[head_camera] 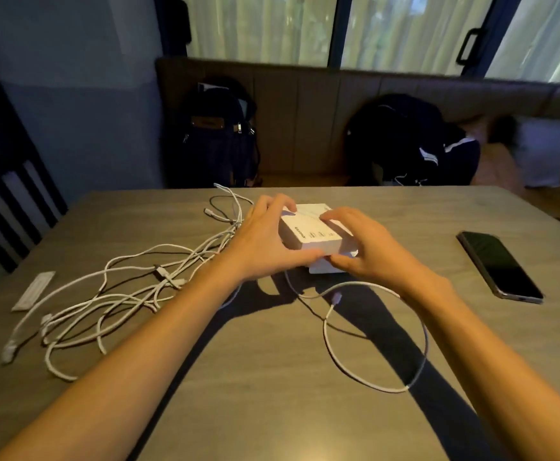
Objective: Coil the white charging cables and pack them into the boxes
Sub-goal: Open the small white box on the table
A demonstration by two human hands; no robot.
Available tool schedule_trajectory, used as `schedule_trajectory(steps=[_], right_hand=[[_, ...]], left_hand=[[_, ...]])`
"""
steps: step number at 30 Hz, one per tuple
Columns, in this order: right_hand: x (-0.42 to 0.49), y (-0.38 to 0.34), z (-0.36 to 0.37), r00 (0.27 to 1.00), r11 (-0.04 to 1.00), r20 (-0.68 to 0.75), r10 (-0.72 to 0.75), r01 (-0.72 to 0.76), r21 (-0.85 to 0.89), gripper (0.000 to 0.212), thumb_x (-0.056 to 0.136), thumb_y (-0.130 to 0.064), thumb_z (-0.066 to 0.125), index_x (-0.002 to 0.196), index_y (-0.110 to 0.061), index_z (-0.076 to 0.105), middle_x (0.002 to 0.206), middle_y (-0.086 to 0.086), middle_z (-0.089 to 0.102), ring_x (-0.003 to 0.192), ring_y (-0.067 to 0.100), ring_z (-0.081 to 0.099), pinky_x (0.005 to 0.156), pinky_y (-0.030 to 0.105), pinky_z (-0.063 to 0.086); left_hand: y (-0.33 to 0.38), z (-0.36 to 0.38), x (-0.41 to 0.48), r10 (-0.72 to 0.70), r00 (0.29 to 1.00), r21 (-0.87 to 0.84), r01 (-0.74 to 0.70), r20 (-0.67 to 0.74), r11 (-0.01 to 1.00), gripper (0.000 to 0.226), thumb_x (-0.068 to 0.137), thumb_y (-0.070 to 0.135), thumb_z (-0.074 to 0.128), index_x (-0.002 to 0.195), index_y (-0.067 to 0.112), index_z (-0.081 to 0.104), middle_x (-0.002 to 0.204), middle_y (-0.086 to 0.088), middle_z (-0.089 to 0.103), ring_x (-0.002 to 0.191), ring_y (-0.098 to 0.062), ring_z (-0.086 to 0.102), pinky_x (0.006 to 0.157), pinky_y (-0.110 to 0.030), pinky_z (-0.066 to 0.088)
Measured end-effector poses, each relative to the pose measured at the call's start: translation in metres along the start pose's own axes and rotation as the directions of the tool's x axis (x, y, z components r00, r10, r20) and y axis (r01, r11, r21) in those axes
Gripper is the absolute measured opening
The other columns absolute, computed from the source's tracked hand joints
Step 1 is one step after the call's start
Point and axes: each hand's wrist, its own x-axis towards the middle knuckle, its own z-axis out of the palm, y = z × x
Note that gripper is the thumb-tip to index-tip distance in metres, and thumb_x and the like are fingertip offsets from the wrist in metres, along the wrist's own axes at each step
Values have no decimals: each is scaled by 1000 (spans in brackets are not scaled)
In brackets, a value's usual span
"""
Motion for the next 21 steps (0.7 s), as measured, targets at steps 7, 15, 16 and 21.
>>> schedule_trajectory(steps=[7, 15, 16, 21], right_hand=[[-10, -34, 4, 977, 962, -212, 35, 25, 273, 42, 90, -24, 72, 130, -22, 58, 126, -4, 63, 113, 14, 60, 91, 26, 56], [-8, -29, 31, 950, 714, -198, 243, -37, 699, 29, 92, -25, 69, 118, -23, 59, 112, -10, 71, 102, 10, 70, 71, 22, 60], [-7, -28, 33, 948, 680, -181, 261, -47, 732, 27, 93, -24, 68, 118, -22, 60, 111, -11, 72, 101, 9, 71, 69, 21, 59], [-7, -21, 46, 951, 626, -102, 292, -109, 772, 28, 97, -20, 62, 124, -18, 57, 112, -7, 73, 103, 5, 71, 67, 23, 60]], left_hand=[[-4, -9, -46, -124, 989, -378, 84, -81, 922, 67, 82, 53, 78, 137, 41, 43, 142, 4, 46, 125, -16, 51, 91, -29, 55], [-14, -2, -51, -262, 963, -589, 176, -63, 789, 45, 98, 56, 45, 136, 32, 51, 123, 6, 68, 112, -13, 68, 87, -40, 63], [-16, -1, -53, -258, 965, -582, 184, -46, 792, 40, 102, 51, 42, 137, 34, 50, 123, 7, 68, 112, -10, 67, 87, -38, 62], [-29, -15, -64, -253, 965, -576, 244, 67, 780, 24, 107, 28, 47, 127, 34, 59, 114, 13, 72, 105, -1, 69, 77, -25, 60]])
